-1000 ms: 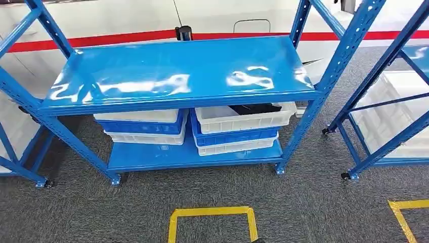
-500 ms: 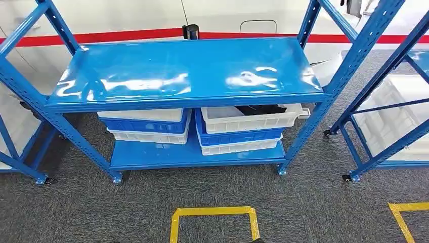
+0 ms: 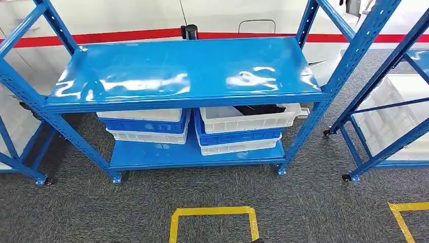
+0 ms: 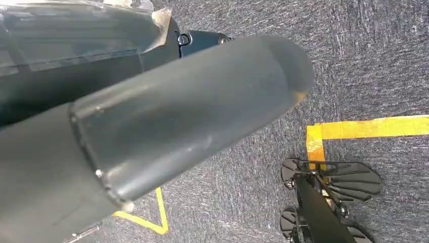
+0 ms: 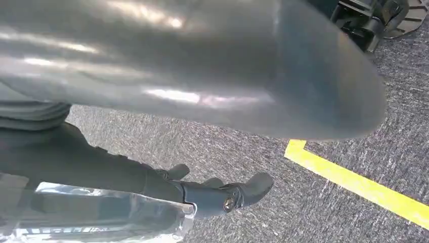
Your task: Take the parts from the cabinet and place them on the table.
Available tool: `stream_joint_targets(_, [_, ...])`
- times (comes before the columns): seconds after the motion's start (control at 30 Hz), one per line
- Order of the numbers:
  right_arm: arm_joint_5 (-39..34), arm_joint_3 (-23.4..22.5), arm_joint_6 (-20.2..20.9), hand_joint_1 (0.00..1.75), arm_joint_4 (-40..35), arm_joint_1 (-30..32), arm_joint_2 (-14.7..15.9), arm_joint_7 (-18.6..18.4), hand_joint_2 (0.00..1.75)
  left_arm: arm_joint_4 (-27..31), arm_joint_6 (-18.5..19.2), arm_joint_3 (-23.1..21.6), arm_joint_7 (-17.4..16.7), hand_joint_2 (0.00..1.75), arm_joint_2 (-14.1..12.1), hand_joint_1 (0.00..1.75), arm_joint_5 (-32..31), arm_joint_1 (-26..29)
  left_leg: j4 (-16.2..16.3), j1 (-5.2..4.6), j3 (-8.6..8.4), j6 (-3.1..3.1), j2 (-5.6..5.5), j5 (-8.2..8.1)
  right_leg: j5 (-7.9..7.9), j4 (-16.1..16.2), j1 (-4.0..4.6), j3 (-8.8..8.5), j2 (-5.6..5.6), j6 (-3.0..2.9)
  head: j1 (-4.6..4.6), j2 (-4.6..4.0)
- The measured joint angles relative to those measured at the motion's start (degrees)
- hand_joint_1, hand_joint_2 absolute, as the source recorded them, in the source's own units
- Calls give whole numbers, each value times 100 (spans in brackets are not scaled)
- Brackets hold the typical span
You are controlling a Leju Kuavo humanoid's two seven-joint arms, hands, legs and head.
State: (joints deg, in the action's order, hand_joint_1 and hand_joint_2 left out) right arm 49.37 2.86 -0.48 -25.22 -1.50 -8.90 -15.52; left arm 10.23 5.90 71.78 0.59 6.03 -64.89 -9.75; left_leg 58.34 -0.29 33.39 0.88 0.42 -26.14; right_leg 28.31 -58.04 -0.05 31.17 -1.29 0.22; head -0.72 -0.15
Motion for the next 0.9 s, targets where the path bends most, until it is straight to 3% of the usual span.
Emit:
stream_joint_targets(0.23, [0, -2, 0, 0, 2, 0, 0, 0, 0, 0, 2, 0, 0, 0, 0, 0, 0, 0, 0, -2, -1, 0, 0, 0, 0, 0, 4, 0, 0, 0, 0, 0])
stream_joint_targets(0.27, [0, -4, 0, 0, 2, 0, -20, 2, 0, 0, 2, 0, 0, 0, -13, 0, -2, -2, 16, -17, 19, 91, -3, -31, -19, 45, -81, -27, -14, 64, -2, 0])
stream_joint_targets(0.3, [0, -7, -7, 0, 0, -2, -20, 2, 0, 0, 0, 0, 0, 0, -9, 0, -9, -3, -42, -15, 2, 136, 0, -17, -35, 101, -59, -60, -19, 94, -9, 0])
stream_joint_targets(0.33, [-2, -7, -9, 0, -2, 3, -33, 4, 0, 0, 0, 0, 0, 0, -9, 0, -9, -3, -239, 77, -121, 185, -13, 93, -24, 73, -4, -26, -18, 97, -2, 0])
stream_joint_targets(0.37, [-4, -7, -11, 0, 0, 8, -24, 9, 0, -2, 0, 0, 0, 0, 7, 0, -9, -5, -318, 63, -183, 193, -19, 115, 35, -38, -32, -4, 24, 94, 30, 0])
stream_joint_targets(0.4, [-9, -7, -11, 0, 0, 0, -24, 11, 0, 0, -2, 0, 0, 0, 9, 0, -7, -11, -331, 83, -187, 216, -24, 132, 202, -352, -34, 157, 63, 59, 24, 0])
stream_joint_targets(0.47, [-9, -7, -11, 0, 4, 24, -22, 15, 0, -2, -4, 0, 0, 0, 13, 0, 11, -12, -330, 87, -182, 215, -42, 130, 543, -1224, -82, 607, 93, 43, 35, 0])
stream_joint_targets(0.5, [-9, -7, -11, 0, 9, 42, -17, 18, 0, 0, -9, 0, 0, 0, 13, 0, 20, -7, -327, 92, -179, 199, -67, 121, 616, -1564, -115, 796, 95, 83, 33, 0])
stream_joint_targets(0.53, [-9, -7, -11, 0, 13, 60, -15, 20, 0, -2, -15, 2, 0, 0, 13, 0, 28, 5, -326, 105, -185, 176, -89, 114, 574, -1589, -145, 827, 95, 133, 39, 0])
stream_joint_targets(0.57, [-7, -9, -11, 0, 18, 65, -6, 26, 0, -2, -22, 4, 0, 0, 13, 0, 31, 16, -315, 136, -195, 131, -110, 98, 423, -1348, -192, 729, 95, 223, 31, 0])
stream_joint_targets(0.63, [-4, -9, -11, 0, 20, 60, 11, 44, 0, -2, -22, 7, 0, 0, 15, 0, 37, 19, -206, 213, -191, 4, -157, 26, 8, -375, -276, 252, 95, 435, 37, 0])
stream_joint_targets(0.67, [-2, -9, -11, 0, 20, 56, 11, 55, 0, 0, -24, 7, 0, 0, -1, 0, 48, 21, -101, 216, -162, -91, -158, -36, -24, -75, -321, 113, 90, 483, 57, 0])
stream_joint_targets(0.7, [0, -7, -11, 0, 26, 47, -15, 63, 0, 2, -35, 7, 0, 0, -26, 0, 68, 20, -37, 207, -131, -161, -179, -113, 11, -86, -253, 110, 152, 380, 92, 0])
stream_joint_targets(0.73, [2, -9, -13, 0, 26, 48, -7, 70, 0, 2, -42, 9, 4, 0, -13, 0, 70, 22, -60, 199, -140, -179, -183, -136, 36, -137, -244, 85, 135, 256, 59, 0])
stream_joint_targets(0.83, [11, -11, -9, 0, 31, 52, -13, 70, 0, 2, -44, 9, 7, 0, -11, 0, 81, 35, -69, 280, -181, -219, -183, -160, 61, -140, -232, 64, 138, 96, 48, 0])
stream_joint_targets(0.87, [15, -11, -9, 0, 31, 54, -15, 70, 0, 2, -46, 11, 11, 0, -13, 0, 90, 37, 78, 277, -131, -220, -119, -231, 74, -131, -223, 38, 136, 75, 53, 0])
stream_joint_targets(0.9, [17, -11, -9, 0, 31, 50, -13, 70, 0, 2, -46, 11, 11, 0, -11, 0, 90, 34, 393, 261, 41, -226, -76, -387, 91, -132, -209, 18, 134, 50, 37, 0])
